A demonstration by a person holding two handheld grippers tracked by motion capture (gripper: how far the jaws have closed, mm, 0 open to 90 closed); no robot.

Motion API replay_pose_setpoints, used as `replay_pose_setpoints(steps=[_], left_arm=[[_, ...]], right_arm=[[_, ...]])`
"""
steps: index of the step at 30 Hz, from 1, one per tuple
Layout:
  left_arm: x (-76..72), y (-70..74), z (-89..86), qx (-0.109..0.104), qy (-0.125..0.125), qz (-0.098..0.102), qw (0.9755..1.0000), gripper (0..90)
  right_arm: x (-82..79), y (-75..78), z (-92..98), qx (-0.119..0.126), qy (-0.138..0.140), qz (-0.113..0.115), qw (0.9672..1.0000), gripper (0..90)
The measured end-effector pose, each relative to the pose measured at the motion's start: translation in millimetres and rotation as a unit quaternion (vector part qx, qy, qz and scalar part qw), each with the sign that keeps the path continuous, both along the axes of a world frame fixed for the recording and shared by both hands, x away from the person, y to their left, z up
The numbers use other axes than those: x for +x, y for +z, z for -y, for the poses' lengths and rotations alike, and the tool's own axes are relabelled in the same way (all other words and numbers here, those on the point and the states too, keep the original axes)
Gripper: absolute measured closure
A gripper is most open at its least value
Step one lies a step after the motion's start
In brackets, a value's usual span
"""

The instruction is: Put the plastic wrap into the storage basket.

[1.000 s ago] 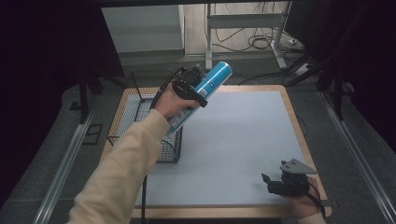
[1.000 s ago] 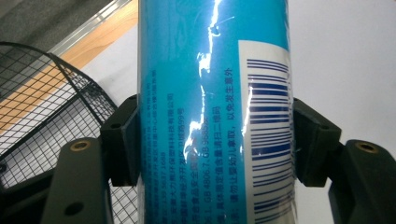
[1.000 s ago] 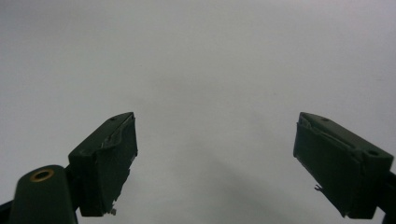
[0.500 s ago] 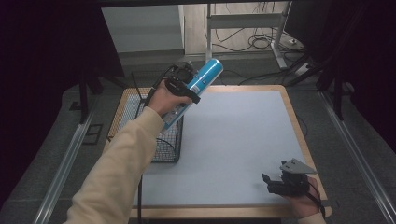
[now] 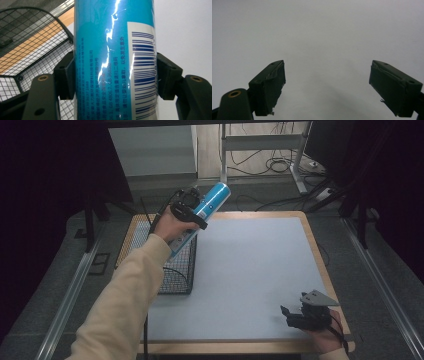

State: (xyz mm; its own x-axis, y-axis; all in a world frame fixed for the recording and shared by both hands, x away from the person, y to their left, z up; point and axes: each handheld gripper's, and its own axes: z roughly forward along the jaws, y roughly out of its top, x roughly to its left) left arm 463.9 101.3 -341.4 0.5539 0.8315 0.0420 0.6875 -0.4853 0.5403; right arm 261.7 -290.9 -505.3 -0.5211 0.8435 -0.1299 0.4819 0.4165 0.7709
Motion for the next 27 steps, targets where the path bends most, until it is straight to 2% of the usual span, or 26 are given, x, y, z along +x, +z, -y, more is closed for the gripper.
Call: replay_pose_setpoints(steps=[9, 27], left_arm=[[7.0, -10.5, -13.1, 0.008, 0.016, -0.006, 0.9998, 31.3], [17.4, -33.0, -30.8, 0.018, 0.030, -0.018, 0.9992, 31.3]], right_arm=[[0.1, -0.1, 0.3, -0.001, -0.001, 0.000, 1.0000, 14.0], [0.4, -0.6, 0.4, -0.001, -0.002, -0.001, 1.0000, 14.0]])
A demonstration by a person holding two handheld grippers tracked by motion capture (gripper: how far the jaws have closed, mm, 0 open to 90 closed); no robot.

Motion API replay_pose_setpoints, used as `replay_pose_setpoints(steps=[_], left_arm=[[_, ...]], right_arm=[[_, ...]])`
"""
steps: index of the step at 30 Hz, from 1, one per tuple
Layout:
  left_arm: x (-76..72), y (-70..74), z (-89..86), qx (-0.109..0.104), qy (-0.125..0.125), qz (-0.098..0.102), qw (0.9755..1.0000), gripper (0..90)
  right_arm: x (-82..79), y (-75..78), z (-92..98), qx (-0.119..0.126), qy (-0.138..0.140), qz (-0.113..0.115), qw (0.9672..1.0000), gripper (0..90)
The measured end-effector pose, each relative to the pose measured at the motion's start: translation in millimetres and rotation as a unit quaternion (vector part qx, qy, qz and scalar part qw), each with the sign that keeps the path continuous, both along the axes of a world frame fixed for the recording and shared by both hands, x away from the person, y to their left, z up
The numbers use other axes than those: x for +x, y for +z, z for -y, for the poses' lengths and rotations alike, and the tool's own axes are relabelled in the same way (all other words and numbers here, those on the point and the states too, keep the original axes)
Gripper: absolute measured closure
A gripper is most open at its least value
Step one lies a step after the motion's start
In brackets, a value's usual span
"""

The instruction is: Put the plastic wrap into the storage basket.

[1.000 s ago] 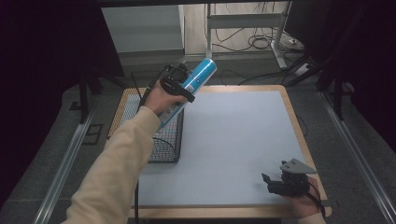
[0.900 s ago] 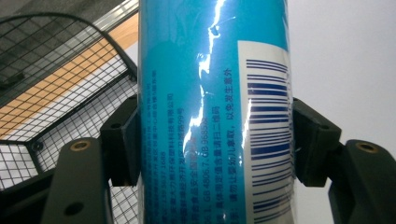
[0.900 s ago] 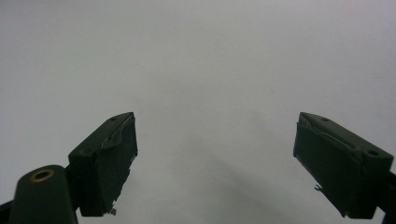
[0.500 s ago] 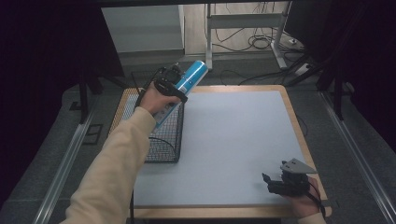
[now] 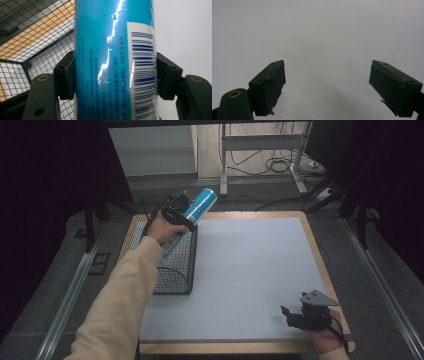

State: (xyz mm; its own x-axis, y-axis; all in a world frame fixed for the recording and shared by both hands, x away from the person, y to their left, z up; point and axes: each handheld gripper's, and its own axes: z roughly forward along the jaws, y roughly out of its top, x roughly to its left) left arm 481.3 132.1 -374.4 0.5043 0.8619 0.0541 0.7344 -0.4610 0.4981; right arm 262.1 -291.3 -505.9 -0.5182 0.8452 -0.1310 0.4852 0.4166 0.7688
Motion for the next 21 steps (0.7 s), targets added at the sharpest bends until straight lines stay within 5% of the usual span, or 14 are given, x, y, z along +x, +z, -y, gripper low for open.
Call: replay_pose_setpoints(steps=[21], left_arm=[[16.5, -28.6, -9.3, 0.027, 0.018, -0.018, 0.9993, 31.3]], right_arm=[[0.3, -0.6, 0.2, -0.001, -0.002, 0.000, 1.0000, 14.0]])
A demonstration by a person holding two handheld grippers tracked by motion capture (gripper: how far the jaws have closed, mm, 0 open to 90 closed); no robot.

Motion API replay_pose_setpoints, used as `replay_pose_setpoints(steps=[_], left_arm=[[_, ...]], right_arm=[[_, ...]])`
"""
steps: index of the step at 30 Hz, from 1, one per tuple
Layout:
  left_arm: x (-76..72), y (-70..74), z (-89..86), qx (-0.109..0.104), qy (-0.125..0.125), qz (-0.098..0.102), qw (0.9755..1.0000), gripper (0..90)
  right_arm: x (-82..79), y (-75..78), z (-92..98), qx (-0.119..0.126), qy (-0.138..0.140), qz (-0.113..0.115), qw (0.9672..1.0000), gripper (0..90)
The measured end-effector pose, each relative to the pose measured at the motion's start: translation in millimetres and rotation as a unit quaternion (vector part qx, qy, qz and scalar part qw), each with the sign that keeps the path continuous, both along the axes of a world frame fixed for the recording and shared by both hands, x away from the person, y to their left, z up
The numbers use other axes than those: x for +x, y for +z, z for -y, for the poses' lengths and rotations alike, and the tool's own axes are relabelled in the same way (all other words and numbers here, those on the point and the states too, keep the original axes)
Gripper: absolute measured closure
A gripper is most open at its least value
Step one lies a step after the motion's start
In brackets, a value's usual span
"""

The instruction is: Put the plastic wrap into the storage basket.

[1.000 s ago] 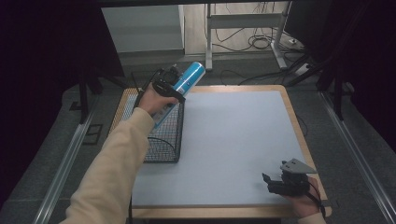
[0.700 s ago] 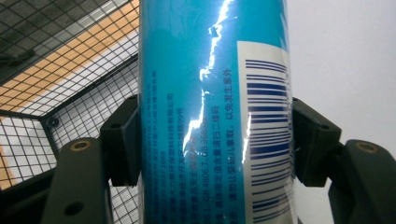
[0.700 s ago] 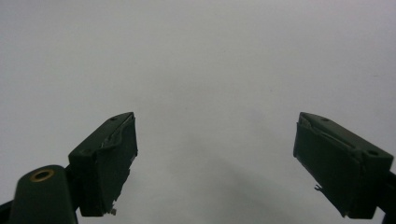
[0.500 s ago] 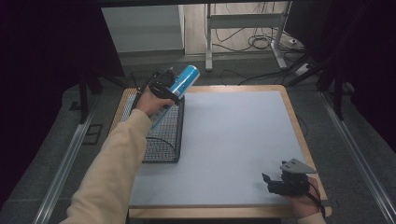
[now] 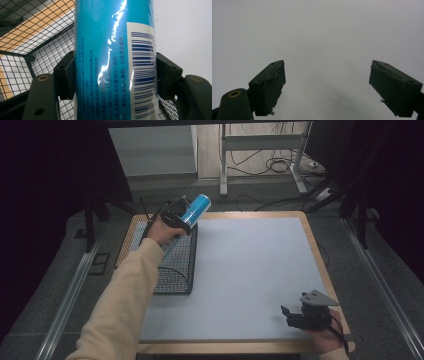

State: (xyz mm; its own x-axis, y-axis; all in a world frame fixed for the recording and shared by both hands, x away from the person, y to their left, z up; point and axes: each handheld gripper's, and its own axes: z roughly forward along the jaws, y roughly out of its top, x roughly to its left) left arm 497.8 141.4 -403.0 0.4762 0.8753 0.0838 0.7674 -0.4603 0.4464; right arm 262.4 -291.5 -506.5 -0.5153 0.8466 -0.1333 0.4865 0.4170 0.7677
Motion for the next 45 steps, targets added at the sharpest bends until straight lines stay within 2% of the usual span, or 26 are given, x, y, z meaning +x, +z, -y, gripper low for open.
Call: replay_pose_setpoints(steps=[9, 11, 25, 26, 38, 45], left_arm=[[4.7, -6.1, -1.2, 0.004, 0.007, -0.002, 1.0000, 31.3], [5.9, -8.2, -0.6, 0.016, 0.006, -0.001, 0.9999, 31.3], [13.0, -26.4, -1.7, 0.045, 0.015, -0.015, 0.9987, 31.2], [14.3, -28.0, -2.2, 0.053, 0.012, -0.017, 0.9984, 31.2], [17.8, -35.5, -1.2, 0.063, 0.021, -0.021, 0.9975, 31.1], [18.8, -37.2, -2.3, 0.070, 0.022, -0.014, 0.9972, 30.5]], right_arm=[[-0.2, 0.1, 0.0, 0.000, 0.000, 0.000, 1.0000, 14.0], [-0.3, 0.1, -0.3, 0.000, 0.001, 0.000, 1.0000, 14.0], [-0.1, -0.4, -0.4, -0.001, 0.002, -0.001, 1.0000, 14.0], [0.0, -0.6, -0.5, -0.002, 0.002, -0.001, 1.0000, 14.0], [-0.3, -0.7, -0.8, -0.003, 0.002, -0.001, 1.0000, 14.0], [-0.5, -0.6, -0.7, -0.003, 0.003, -0.001, 1.0000, 14.0]])
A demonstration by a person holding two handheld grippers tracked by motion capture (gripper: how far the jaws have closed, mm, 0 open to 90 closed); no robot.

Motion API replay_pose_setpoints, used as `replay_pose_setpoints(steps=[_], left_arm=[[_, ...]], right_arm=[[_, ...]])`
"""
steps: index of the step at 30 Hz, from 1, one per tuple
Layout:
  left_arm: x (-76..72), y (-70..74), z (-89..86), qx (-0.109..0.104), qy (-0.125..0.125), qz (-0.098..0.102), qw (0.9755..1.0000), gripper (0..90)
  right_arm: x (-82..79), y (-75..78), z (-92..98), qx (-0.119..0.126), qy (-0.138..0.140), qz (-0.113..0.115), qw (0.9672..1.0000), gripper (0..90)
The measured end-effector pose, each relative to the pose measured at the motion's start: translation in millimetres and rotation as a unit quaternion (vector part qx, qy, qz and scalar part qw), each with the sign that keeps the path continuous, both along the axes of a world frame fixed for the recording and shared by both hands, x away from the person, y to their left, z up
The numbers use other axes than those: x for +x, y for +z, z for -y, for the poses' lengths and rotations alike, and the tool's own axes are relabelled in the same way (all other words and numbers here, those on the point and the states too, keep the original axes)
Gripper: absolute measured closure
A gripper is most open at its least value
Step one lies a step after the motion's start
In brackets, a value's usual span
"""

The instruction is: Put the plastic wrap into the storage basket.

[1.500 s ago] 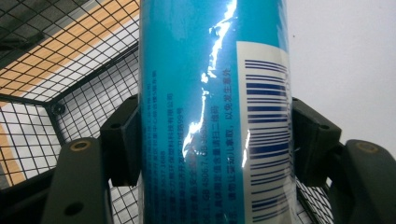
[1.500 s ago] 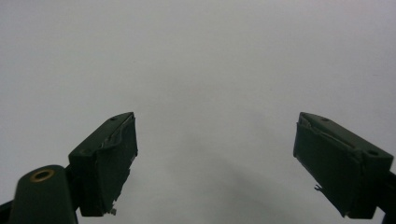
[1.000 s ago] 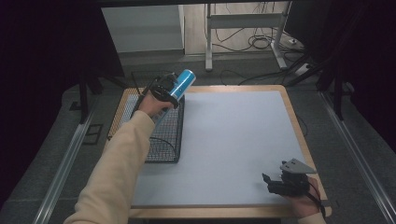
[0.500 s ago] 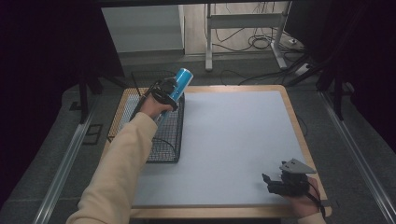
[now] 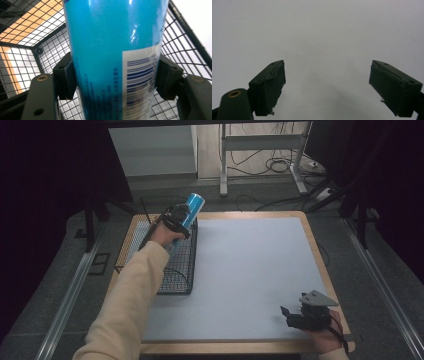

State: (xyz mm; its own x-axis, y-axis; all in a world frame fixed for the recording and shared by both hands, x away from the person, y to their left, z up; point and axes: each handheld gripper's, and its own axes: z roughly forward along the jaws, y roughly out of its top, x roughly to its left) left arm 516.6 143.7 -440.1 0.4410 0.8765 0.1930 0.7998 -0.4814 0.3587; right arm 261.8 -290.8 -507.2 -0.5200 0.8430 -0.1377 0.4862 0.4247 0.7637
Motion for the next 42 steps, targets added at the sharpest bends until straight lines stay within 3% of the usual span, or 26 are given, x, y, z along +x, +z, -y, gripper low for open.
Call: replay_pose_setpoints(steps=[3, 6, 10, 13, 17, 23, 25, 26, 27, 28, 29, 36, 38, 42], left_arm=[[-1.3, 1.3, 1.3, 0.009, -0.008, 0.006, 0.9999, 29.9], [-5.0, 12.7, -0.9, -0.012, 0.000, 0.033, 0.9994, 26.3], [-13.4, 25.1, -1.0, -0.022, 0.003, 0.037, 0.9990, 20.1], [-29.7, 40.0, -1.7, -0.060, 0.006, 0.055, 0.9967, 19.5], [-53.0, 56.2, 0.0, -0.098, -0.018, 0.064, 0.9930, 18.1], [-94.5, 71.3, 17.2, -0.137, -0.078, 0.077, 0.9844, 18.0], [-107.8, 73.2, 25.0, -0.150, -0.098, 0.079, 0.9806, 17.9], [-120.8, 73.2, 33.8, -0.159, -0.118, 0.077, 0.9773, 17.9], [-120.8, 73.2, 33.8, -0.159, -0.118, 0.077, 0.9773, 17.8], [-133.5, 71.4, 42.7, -0.166, -0.137, 0.075, 0.9738, 17.8], [-133.5, 71.4, 42.7, -0.166, -0.137, 0.075, 0.9738, 17.8], [-172.2, 51.9, 74.5, -0.170, -0.193, 0.070, 0.9638, 17.9], [-176.1, 48.6, 77.8, -0.168, -0.197, 0.071, 0.9632, 17.9], [-189.7, 35.1, 86.0, -0.179, -0.213, 0.064, 0.9582, 17.9]], right_arm=[[-0.1, 0.1, 0.2, 0.000, 0.000, 0.000, 1.0000, 14.0], [-0.1, 0.1, 0.1, 0.000, 0.000, 0.000, 1.0000, 14.0], [-0.2, 0.5, 0.1, 0.001, 0.000, 0.000, 1.0000, 14.0], [-0.1, 0.8, 0.1, 0.002, 0.001, 0.000, 1.0000, 14.0], [-1.0, 2.1, -0.7, 0.003, 0.002, 0.004, 1.0000, 14.0], [-1.7, 2.8, -1.8, 0.003, 0.001, 0.005, 1.0000, 14.0], [-1.8, 2.9, -1.9, 0.003, 0.002, 0.005, 1.0000, 14.0], [-2.0, 3.0, -2.0, 0.002, 0.002, 0.005, 1.0000, 14.0], [-2.0, 3.0, -2.0, 0.002, 0.002, 0.005, 1.0000, 14.0], [-2.0, 3.0, -2.0, 0.002, 0.002, 0.005, 1.0000, 14.0], [-2.0, 3.0, -2.0, 0.002, 0.002, 0.005, 1.0000, 14.0], [-2.2, 2.8, -2.0, 0.001, 0.002, 0.005, 1.0000, 14.0], [-2.3, 2.8, -2.1, 0.001, 0.003, 0.005, 1.0000, 14.0], [-2.4, 2.6, -2.2, 0.000, 0.004, 0.005, 1.0000, 14.0]])
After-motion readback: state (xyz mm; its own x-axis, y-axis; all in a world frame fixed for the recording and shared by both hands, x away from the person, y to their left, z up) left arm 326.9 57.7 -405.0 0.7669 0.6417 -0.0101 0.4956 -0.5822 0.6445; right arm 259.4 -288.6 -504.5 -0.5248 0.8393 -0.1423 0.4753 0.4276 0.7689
